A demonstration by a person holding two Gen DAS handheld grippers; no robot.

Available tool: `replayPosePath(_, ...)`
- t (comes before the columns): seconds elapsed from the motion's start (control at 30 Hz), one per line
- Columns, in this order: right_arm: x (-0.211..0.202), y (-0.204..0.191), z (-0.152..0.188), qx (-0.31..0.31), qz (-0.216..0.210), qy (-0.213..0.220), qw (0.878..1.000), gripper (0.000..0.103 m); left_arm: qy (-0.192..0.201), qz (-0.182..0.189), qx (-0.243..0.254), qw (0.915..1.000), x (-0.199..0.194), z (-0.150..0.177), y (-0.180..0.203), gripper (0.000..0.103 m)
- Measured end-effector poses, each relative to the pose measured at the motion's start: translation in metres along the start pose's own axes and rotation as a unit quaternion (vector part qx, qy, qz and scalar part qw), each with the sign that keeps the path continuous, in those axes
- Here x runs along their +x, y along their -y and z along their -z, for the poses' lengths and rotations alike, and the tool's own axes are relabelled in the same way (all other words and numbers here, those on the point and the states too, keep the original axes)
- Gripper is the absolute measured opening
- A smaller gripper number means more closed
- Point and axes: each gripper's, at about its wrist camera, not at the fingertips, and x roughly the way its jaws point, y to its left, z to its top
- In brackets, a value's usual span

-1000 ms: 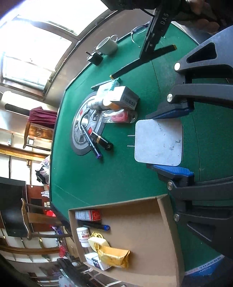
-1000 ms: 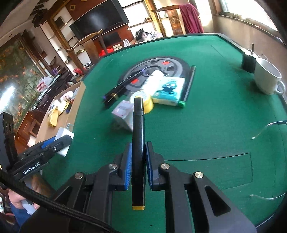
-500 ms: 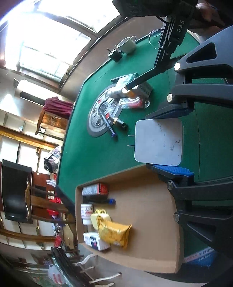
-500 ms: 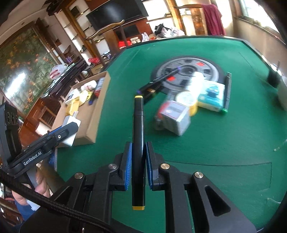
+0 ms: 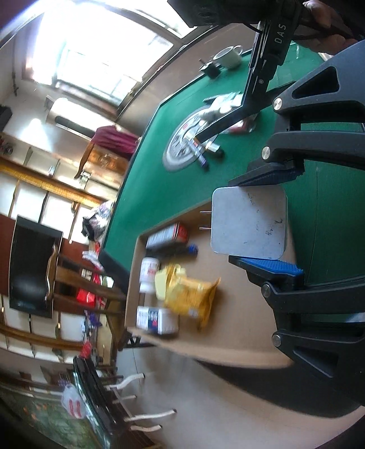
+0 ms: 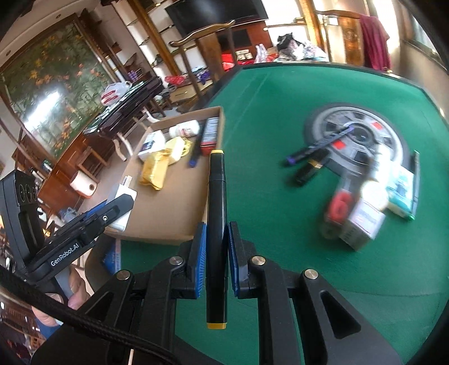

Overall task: Organize objects
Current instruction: 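Place charger and black marker into the cardboard tray and open both grippers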

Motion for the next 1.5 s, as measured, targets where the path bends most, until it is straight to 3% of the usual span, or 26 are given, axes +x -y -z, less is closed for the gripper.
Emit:
replayPosePath(0.23,0.036,-0.026,-0.015,-0.012,-0.015,-0.028,0.999,0.012,-0.002,-0.030,-0.025,0.9992,0.006,-0.012,-0.045,0.039)
replayPosePath(0.6,0.104,-0.046,-0.034,0.007,-0.026,-0.073,0.997,0.012,-0.045,-0.054,-0.036,0.9969,0.047,-0.029,-0.085,0.039)
replayPosePath(1.0,0.148,-0.048,-0.050,0.029,-0.010,-0.085,0.996,0.012,-0.075,-0.070,-0.019,0.9946,0.078,-0.042,-0.100,0.039)
replayPosePath(1.5,0.171,-0.050,-0.061,0.041,-0.002,-0.085,0.996,0.012,-0.081,-0.066,-0.008,0.9945,0.090,-0.054,-0.101,0.039)
